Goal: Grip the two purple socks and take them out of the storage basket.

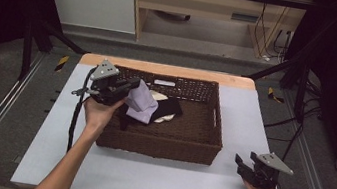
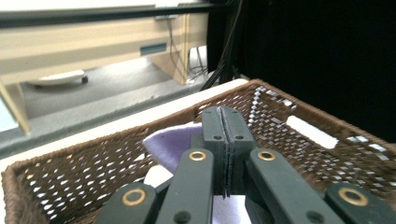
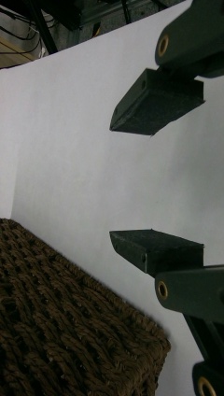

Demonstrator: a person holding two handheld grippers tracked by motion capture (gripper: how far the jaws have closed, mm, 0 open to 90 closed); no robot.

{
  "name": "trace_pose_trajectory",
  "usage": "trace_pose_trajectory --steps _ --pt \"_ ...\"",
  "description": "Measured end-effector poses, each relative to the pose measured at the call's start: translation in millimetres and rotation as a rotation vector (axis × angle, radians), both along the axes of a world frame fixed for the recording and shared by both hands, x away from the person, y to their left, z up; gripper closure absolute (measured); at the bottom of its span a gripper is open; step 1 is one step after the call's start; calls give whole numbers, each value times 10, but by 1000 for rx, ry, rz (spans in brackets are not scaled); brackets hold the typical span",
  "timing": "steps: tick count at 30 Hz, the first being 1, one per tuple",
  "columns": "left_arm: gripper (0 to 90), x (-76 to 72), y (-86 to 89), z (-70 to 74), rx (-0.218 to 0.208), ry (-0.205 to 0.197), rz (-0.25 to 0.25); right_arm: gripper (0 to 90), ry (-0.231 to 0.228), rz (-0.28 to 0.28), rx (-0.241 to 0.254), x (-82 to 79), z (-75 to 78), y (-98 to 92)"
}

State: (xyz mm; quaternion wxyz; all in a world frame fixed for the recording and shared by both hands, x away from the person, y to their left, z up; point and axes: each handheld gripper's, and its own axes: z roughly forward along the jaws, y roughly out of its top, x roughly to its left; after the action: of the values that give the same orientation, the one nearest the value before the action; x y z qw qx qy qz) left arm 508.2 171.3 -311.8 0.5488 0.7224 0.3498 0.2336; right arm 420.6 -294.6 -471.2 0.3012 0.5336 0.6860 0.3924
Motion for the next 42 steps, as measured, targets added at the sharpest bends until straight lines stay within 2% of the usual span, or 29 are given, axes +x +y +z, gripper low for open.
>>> trace_pose_trajectory --steps 3,4,5,11,18,23,34,36,42 --pt "889 -88 0 48 -17 -17 -18 408 -3 2 -3 -2 1 0" --pt "889 -182 6 90 -23 -34 -33 408 -4 1 -3 -2 1 -1" --pt "889 -182 6 90 -23 -34 -33 408 -4 1 -3 -2 1 -1" --pt "889 -473 42 179 -41 -74 -70 411 -4 1 -1 -7 4 6" --pt "888 -760 110 257 -39 -102 -105 412 -1 0 2 -12 7 9" --pt "888 -965 150 253 -21 -117 -131 413 -2 -2 4 -17 11 8" --pt "887 -1310 207 114 -14 -95 -194 413 -3 -3 2 -31 11 7" --pt "888 -1388 214 70 0 -89 -210 414 -3 -5 2 -34 10 4" --pt "887 -1491 194 -118 20 -43 -242 414 -3 -3 0 -37 8 4"
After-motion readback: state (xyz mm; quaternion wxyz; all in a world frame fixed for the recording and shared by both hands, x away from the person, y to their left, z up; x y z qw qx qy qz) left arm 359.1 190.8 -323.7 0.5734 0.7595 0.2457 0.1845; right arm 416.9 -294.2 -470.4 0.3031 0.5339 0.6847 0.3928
